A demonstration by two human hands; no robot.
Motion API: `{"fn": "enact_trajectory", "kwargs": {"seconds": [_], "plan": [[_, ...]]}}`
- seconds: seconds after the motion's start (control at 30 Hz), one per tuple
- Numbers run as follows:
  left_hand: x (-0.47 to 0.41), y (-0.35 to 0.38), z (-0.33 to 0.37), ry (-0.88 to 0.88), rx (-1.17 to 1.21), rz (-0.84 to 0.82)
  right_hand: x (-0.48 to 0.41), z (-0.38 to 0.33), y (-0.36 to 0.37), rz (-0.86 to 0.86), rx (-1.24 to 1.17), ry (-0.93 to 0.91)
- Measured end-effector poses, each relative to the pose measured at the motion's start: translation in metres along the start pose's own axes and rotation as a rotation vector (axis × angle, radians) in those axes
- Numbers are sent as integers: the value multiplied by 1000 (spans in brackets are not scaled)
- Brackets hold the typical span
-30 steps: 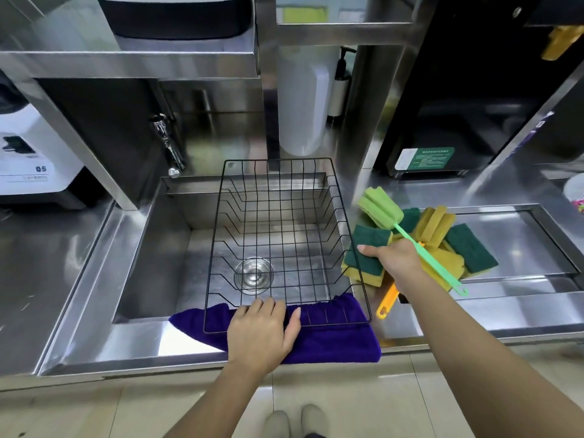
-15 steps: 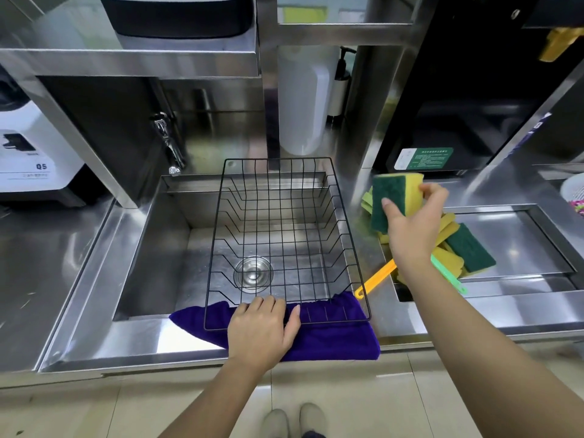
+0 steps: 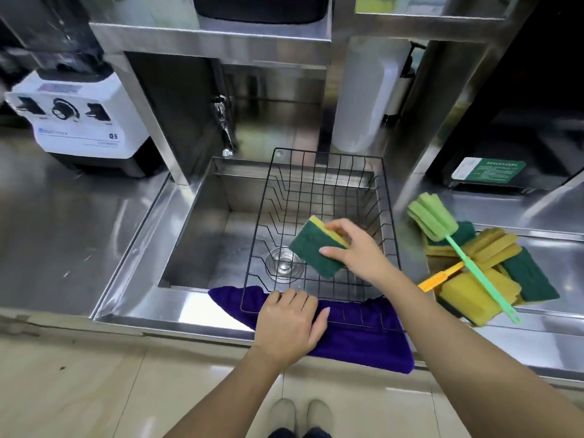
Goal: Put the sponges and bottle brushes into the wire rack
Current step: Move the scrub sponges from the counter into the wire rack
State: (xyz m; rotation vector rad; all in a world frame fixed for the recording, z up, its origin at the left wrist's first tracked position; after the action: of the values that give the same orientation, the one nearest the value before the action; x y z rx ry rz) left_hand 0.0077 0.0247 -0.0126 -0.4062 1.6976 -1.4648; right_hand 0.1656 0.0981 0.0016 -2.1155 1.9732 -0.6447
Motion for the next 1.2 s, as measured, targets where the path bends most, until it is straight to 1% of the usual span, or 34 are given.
{"fn": "enact_trajectory", "kwargs": {"seconds": [0.07, 0.13, 0.2, 0.27, 0.33, 0.43, 0.5, 0.53, 0.63, 0.67, 0.77, 0.83, 0.93, 1.1, 1.2], "plan": [[2, 1, -1, 18, -9, 9, -2, 11, 13, -95, -14, 38], [2, 2, -1, 20, -16, 11, -1, 21, 23, -204, -129, 121], [2, 3, 0, 19, -14, 10, -1, 28, 30, -265, -183, 189], [2, 3, 0, 19, -7, 10, -3, 29, 36, -319, -149, 186], [2, 3, 0, 16, -3, 3, -6, 24, 43, -376, -62, 144], [1, 2, 1, 13, -14, -8, -11, 21, 50, -393, 17, 131], [0, 1, 1, 15, -26, -15, -12, 21, 50, -391, 121, 118], [0, 2, 1, 17, -33, -17, -12, 20, 49, -387, 215, 95], [0, 2, 2, 22, -42, -23, -12, 15, 48, -361, 610, 23], [0, 2, 2, 25, -41, -24, -11, 14, 48, -351, 706, 17], [0, 4, 1, 30, -41, -32, -3, 13, 45, -278, 826, 15], [1, 4, 1, 32, -46, -35, 6, 10, 37, -153, 852, -39], [0, 3, 1, 35, -54, -38, 23, 6, 15, 26, 815, -104], [-5, 2, 14, 10, -38, 5, 56, 8, -35, 260, 752, -163], [-13, 5, 33, -54, -23, -41, 76, 18, -66, 420, 738, -100]]}}
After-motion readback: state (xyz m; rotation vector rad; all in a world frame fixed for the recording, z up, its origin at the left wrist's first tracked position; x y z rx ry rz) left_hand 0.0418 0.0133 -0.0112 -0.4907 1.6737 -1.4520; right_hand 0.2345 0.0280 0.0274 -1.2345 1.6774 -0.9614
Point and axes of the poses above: each hand's wrist, its own x-axis away from the middle knuckle, its own y-axis out of the palm, z = x × y, the point moved 4 cm from there along -x, towards the middle knuckle, and after that the axes turned 6 degrees about -z, right-handed, at the moved point
